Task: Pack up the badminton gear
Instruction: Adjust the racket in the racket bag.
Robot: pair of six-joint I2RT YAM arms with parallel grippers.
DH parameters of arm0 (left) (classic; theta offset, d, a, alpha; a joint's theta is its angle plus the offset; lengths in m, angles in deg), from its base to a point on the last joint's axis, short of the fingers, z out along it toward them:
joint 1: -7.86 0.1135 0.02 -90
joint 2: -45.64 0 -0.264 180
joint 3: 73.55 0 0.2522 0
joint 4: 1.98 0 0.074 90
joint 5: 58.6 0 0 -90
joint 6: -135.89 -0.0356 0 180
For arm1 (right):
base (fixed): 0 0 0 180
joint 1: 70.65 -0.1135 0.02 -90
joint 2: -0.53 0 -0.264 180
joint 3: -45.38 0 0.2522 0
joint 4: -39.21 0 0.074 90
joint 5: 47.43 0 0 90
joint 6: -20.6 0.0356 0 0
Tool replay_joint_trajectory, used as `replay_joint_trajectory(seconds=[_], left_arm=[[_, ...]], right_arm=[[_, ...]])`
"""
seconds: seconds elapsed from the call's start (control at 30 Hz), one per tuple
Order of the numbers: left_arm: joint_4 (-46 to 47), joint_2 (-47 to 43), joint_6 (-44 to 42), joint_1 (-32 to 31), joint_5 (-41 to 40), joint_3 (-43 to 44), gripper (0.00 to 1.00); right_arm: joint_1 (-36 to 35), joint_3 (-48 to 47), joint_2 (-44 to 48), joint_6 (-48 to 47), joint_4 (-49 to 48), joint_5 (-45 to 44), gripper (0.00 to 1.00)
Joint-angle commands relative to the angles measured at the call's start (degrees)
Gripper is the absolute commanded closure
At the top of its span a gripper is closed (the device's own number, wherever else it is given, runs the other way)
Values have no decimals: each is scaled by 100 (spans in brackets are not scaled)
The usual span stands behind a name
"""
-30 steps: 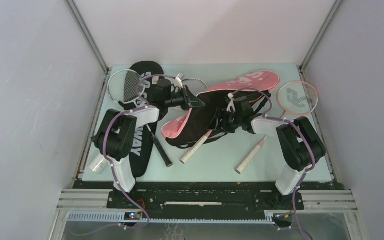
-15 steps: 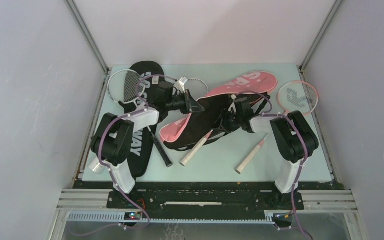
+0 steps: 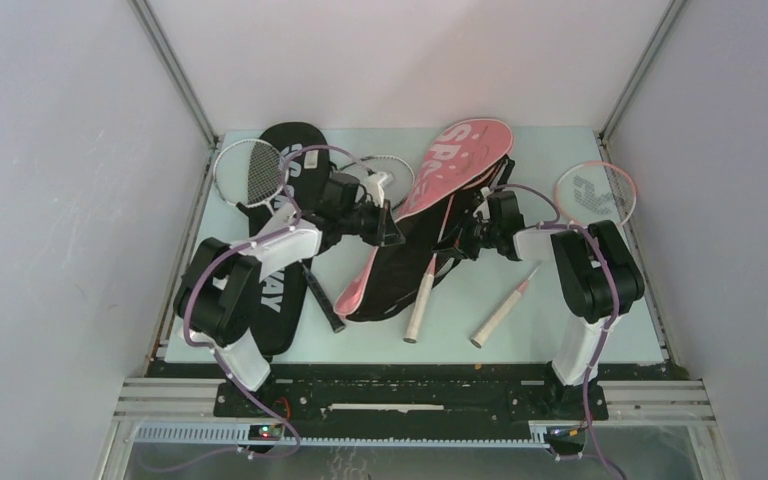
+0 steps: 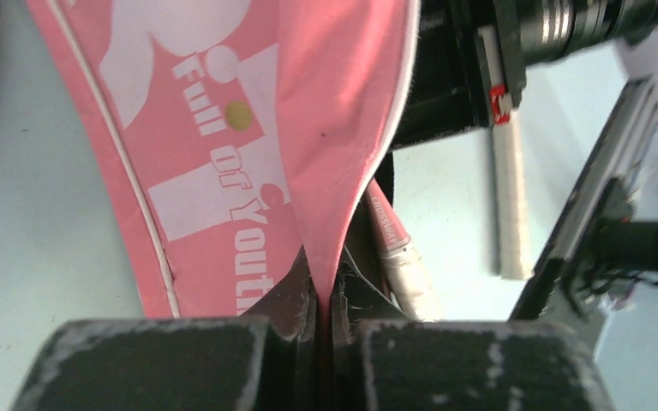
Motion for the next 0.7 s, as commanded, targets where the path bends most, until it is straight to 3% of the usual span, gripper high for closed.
replay_joint_trajectory(seconds=[0.0,0.67], left_arm=[[-1102,-384,-1302,-575,-91,187,100],[-999,335,-1006,-1924,-747,513,99]], right_arm=[[184,-188,312,529,-726,245,100],[236,-204,-101,1493,-1458,650,100]])
